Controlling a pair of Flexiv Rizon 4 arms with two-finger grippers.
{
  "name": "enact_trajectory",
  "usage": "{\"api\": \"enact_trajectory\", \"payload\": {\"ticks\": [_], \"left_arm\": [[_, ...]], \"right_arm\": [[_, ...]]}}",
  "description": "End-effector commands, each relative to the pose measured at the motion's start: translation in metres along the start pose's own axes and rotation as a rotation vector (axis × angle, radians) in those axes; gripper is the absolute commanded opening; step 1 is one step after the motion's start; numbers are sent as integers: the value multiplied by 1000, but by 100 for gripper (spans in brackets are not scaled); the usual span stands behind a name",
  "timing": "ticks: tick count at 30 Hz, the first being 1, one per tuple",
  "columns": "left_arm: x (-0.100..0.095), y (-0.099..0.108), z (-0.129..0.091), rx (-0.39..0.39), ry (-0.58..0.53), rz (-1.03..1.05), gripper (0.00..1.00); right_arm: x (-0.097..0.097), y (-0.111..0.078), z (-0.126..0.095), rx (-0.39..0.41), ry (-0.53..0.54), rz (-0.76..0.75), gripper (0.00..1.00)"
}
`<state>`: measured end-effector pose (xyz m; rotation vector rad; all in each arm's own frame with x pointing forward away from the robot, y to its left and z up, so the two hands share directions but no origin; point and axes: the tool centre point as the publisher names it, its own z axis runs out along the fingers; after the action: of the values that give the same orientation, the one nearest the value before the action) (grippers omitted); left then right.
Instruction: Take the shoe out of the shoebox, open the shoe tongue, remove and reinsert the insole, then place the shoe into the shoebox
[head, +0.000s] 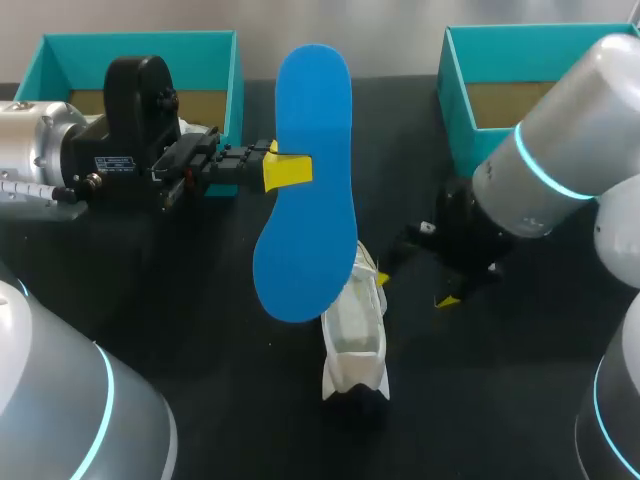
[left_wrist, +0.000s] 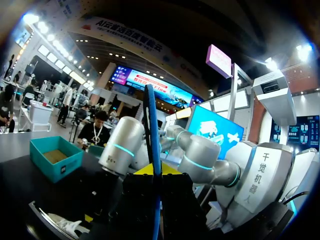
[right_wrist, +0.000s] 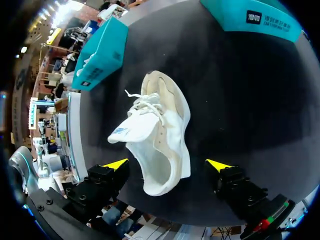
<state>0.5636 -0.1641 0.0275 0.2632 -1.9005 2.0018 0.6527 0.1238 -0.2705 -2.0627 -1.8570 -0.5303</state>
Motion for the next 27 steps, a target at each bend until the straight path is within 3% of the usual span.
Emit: {"api": "enact_trajectory", "payload": {"ticks": [1, 4, 9, 14, 27], "left_arm": [[-1, 0, 1, 1, 1, 0, 0], [-1, 0, 1, 1, 1, 0, 0], [-1, 0, 1, 1, 1, 0, 0], [-1, 0, 1, 1, 1, 0, 0], [-1, 0, 1, 1, 1, 0, 0]], "right_arm": [[-1, -4, -40, -100, 215, -25, 100], [6, 3, -62, -146, 328, -46, 100], [15, 19, -80, -191, 518, -104, 100], [23, 41, -84, -139, 711, -162, 100], [24, 45, -82, -132, 735, -133, 100]]}}
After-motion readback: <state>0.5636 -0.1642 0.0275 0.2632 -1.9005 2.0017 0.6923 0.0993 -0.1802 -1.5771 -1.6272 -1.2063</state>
